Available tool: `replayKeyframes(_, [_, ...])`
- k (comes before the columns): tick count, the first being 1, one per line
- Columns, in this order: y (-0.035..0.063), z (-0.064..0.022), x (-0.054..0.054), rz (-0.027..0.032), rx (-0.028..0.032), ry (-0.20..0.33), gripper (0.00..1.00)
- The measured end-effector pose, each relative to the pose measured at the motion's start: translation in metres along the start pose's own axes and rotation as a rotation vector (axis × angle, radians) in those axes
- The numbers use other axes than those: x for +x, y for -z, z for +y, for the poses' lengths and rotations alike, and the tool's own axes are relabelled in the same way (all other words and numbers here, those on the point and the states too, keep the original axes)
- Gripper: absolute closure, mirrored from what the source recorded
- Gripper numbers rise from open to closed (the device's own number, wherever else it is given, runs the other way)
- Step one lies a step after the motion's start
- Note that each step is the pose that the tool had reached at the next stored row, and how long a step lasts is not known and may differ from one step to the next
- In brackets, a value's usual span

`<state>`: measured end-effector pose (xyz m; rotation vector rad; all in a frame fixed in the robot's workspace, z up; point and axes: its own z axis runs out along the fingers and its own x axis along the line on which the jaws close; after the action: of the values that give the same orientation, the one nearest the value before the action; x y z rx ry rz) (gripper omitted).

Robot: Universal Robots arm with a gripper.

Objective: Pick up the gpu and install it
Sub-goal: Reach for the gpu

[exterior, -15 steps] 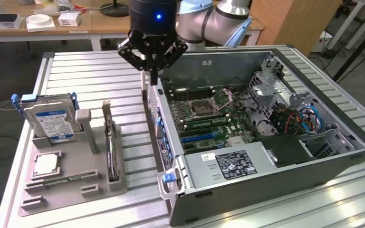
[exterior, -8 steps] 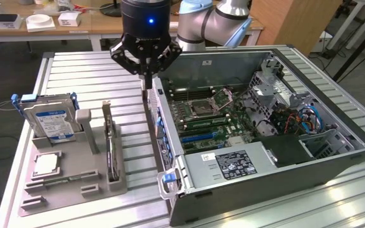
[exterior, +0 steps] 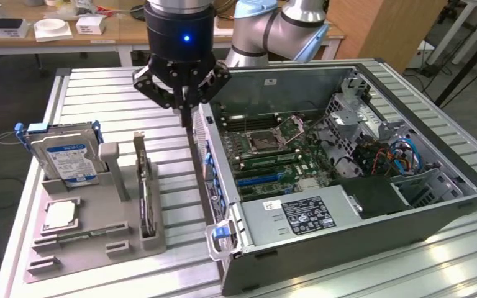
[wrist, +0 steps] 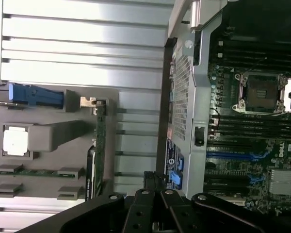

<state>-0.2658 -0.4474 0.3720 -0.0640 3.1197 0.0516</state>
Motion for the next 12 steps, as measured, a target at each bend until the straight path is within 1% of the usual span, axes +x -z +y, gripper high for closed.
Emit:
replayKeyframes(4, [-0.0031, -0.0077, 0.009, -0.0019, -0.0033, 0.000, 0.89])
replayKeyframes(7, [-0.0065, -0.0124, 0.018, -0.0019, -0.0037, 0.000, 0.89])
replayKeyframes(9, [-0.0092, -0.0137, 0.024, -0.0022, -0.0038, 0.000, 0.89])
replayKeyframes(12, [-0.0132, -0.0136, 0.029, -0.0033, -0.0038, 0.000, 0.89])
